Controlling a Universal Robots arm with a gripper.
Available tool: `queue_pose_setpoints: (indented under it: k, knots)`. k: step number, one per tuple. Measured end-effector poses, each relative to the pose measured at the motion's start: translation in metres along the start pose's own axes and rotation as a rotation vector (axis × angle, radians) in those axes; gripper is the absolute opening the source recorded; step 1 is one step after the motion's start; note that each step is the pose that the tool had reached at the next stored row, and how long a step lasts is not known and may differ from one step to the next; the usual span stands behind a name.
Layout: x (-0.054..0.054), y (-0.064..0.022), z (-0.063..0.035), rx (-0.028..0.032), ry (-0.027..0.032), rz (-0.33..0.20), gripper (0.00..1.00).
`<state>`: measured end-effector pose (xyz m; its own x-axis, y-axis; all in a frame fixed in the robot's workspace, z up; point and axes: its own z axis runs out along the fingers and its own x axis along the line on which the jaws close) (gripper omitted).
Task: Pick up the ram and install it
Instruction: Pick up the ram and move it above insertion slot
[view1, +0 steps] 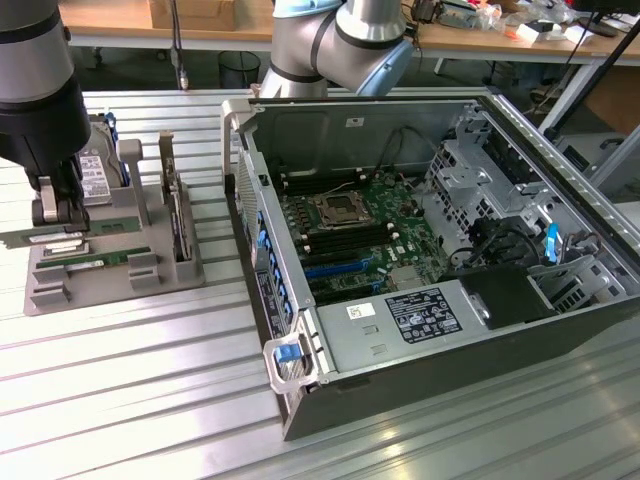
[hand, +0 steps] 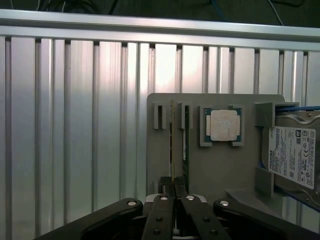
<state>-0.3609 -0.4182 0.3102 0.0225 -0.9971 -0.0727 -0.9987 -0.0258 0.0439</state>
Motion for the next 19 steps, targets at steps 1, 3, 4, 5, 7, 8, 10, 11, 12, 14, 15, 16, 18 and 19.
queue_pose_setpoints:
  k: [1,3,4,5,7,8,10,11,12,14,15,16,18,19]
  knots:
    - [0.000,0.0000,-0.0006,0.0001,-0.0007,0.000,0.12]
    - [0.000,0.0001,-0.0015,0.0001,-0.0016,0.000,0.12]
    - [0.000,0.0001,-0.0020,-0.0001,-0.0018,0.000,0.12]
    - [0.000,0.0001,-0.0025,0.0000,-0.0024,0.000,0.12]
    - [0.000,0.0002,-0.0033,0.0001,-0.0032,0.000,0.12]
    - [0.000,0.0001,-0.0035,0.0002,-0.0036,0.000,0.12]
    - [0.000,0.0002,-0.0047,-0.0001,-0.0051,0.000,0.12]
    - [0.000,0.0003,-0.0059,0.0001,-0.0068,0.000,0.12]
    - [0.000,0.0003,-0.0065,0.0002,-0.0076,0.000,0.12]
    - [-0.001,0.0003,-0.0083,0.0001,-0.0097,0.000,0.12]
    - [-0.001,0.0004,-0.0099,0.0001,-0.0112,-0.001,0.12]
    - [-0.001,0.0005,-0.0110,0.0002,-0.0124,-0.001,0.12]
    - [-0.001,0.0007,-0.0150,0.0004,-0.0158,-0.001,0.12]
    - [-0.001,0.0007,-0.0164,0.0003,-0.0171,-0.001,0.12]
